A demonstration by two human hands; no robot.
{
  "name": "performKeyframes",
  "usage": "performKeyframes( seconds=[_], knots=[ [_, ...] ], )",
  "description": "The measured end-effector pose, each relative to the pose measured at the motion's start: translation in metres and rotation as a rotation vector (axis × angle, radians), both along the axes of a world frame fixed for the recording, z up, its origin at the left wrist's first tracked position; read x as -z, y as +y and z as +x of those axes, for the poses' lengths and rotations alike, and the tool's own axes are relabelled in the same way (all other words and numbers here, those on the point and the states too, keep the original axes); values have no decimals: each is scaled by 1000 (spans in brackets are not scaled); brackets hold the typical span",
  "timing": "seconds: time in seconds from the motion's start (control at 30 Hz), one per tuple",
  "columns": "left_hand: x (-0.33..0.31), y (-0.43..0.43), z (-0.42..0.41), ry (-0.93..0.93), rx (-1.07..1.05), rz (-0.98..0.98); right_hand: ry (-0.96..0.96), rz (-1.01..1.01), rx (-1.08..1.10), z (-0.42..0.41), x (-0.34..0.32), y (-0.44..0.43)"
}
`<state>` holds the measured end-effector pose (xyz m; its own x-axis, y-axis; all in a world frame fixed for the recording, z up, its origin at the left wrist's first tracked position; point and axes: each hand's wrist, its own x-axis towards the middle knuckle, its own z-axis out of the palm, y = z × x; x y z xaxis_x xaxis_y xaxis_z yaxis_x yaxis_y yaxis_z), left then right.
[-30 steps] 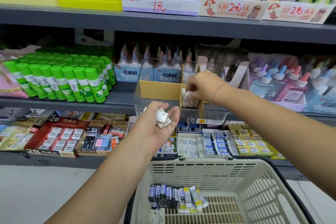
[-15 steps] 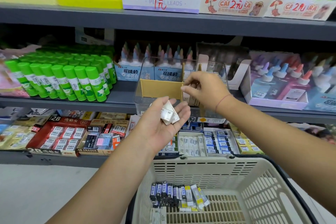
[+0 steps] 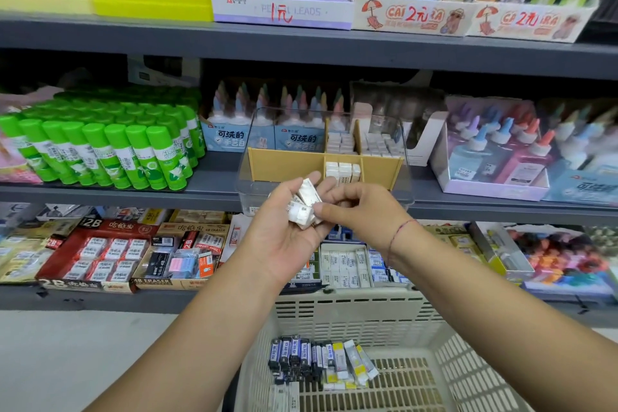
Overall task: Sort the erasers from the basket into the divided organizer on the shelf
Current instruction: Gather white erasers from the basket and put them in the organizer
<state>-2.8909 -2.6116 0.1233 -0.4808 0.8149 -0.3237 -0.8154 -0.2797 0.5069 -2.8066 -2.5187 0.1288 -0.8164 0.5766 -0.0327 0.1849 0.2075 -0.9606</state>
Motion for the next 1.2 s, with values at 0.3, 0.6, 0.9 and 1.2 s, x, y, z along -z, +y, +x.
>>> performKeyframes(
  seconds=[0.3,0.6,0.9,1.2],
  knots=[
    [1,-4,-5,-22,-34,-148,-48,99,49,0,-36,36],
    [4,0,-5,-49,-44,-307,-421,1120,-129,-31,-35,90],
    [-2,-4,-3,-99,-9,-253,-351,1227,-133,-44,-2,95],
    [-8,-5,-1,-114,20,-110,-135,960,13,-24,-15,74]
  ],
)
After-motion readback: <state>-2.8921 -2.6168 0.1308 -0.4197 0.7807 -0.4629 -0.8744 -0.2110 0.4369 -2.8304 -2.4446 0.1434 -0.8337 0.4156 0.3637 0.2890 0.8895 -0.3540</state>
